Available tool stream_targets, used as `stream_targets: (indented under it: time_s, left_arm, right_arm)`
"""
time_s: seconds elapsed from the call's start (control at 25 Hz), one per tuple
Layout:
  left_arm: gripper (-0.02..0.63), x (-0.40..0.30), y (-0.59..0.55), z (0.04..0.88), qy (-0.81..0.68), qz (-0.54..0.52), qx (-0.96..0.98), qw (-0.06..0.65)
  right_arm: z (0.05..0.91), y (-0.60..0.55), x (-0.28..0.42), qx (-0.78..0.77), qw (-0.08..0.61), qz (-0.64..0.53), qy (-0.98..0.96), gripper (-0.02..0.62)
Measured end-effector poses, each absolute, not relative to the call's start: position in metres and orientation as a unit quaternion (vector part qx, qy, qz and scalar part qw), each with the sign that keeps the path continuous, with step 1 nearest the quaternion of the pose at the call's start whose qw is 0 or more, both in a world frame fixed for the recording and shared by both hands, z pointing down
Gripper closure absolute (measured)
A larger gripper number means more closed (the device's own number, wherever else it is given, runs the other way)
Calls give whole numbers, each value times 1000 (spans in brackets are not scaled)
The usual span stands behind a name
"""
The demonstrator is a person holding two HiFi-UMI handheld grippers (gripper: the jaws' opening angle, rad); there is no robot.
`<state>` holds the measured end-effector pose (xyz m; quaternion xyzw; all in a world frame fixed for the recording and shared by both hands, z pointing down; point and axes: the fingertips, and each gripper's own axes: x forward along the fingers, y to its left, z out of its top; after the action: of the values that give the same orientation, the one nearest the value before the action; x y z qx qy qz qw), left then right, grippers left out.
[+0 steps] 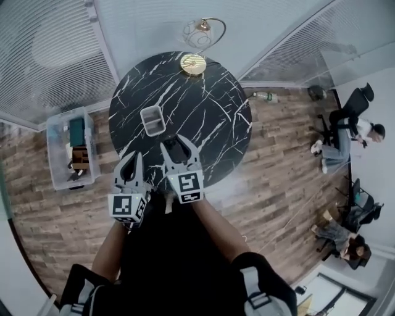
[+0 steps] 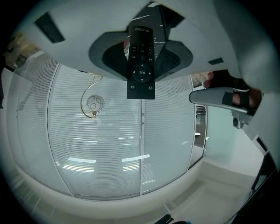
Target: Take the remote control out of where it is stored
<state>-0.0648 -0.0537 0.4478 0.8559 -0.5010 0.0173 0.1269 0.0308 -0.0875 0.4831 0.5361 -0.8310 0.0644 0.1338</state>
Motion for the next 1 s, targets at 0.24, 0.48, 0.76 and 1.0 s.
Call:
stream_targets:
  time_s: [0.24,0.48,0.76,1.0]
  left_arm:
    - [598,-22,-22,433,-513,23,851,114]
    - [598,32,9,424,-510,20,853,111]
    - [598,85,33,408,-492,24,866,90]
    - [598,109,42,398,-480,31,873,77]
  right_arm:
    - [462,-44,84,546,107,68,-828,410]
    - [439,0,148,562,79,76,-820,410]
    - [425,19,223,597,38,90,-796,411]
    - [432,34,259,617,43,100,-780,410]
